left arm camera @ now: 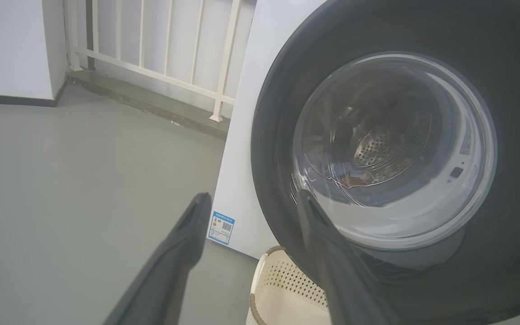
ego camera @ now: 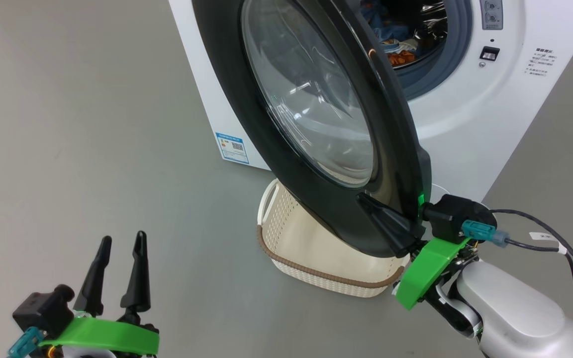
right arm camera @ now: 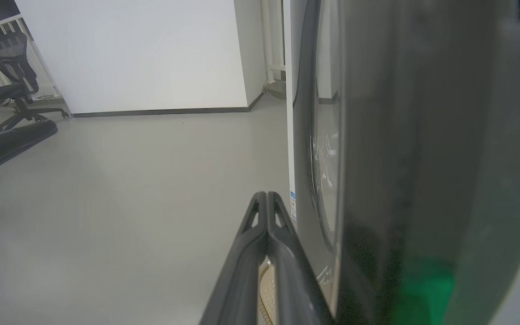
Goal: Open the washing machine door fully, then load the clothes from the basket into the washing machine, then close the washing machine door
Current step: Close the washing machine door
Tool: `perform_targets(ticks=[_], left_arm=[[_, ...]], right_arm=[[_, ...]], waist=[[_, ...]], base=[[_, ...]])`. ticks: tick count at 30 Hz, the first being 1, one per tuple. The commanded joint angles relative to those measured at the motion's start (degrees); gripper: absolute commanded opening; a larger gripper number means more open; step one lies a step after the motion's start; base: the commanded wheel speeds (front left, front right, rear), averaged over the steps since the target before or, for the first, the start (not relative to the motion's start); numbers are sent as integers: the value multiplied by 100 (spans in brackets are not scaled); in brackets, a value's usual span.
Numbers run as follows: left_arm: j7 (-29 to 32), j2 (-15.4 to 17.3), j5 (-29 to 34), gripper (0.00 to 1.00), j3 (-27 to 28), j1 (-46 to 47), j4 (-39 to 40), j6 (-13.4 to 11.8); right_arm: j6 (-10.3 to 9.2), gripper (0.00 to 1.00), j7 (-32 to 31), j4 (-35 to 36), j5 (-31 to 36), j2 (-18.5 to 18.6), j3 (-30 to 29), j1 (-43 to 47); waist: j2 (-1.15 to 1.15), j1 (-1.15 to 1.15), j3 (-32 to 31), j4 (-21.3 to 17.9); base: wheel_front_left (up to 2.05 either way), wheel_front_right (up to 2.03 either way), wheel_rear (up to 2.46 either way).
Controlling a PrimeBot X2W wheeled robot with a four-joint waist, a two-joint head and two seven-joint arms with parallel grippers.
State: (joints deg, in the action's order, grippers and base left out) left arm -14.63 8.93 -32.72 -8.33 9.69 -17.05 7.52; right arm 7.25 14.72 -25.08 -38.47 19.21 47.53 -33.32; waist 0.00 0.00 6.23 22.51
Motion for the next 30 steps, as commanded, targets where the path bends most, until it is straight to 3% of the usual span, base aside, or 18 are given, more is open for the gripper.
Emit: perform_targets(ticks=[1,10,30], left_arm=[[-37,142,-8,100,212,216,124,-3],[-37,201,-34,100,134,348,180,-3],[-37,184,-69,100,-71,1033,382,-3]], right_arm=[[24,0,28,59,-46,-11,-47,-70],[24,0,28,-44,-153,242,-743,-272],[24,0,28,-356,39,979,-1815,-1745]], waist=[[0,0,2,-15],[0,0,373,-89],[0,0,1802,64]], base=[[0,0,0],[0,0,0],[0,0,0]])
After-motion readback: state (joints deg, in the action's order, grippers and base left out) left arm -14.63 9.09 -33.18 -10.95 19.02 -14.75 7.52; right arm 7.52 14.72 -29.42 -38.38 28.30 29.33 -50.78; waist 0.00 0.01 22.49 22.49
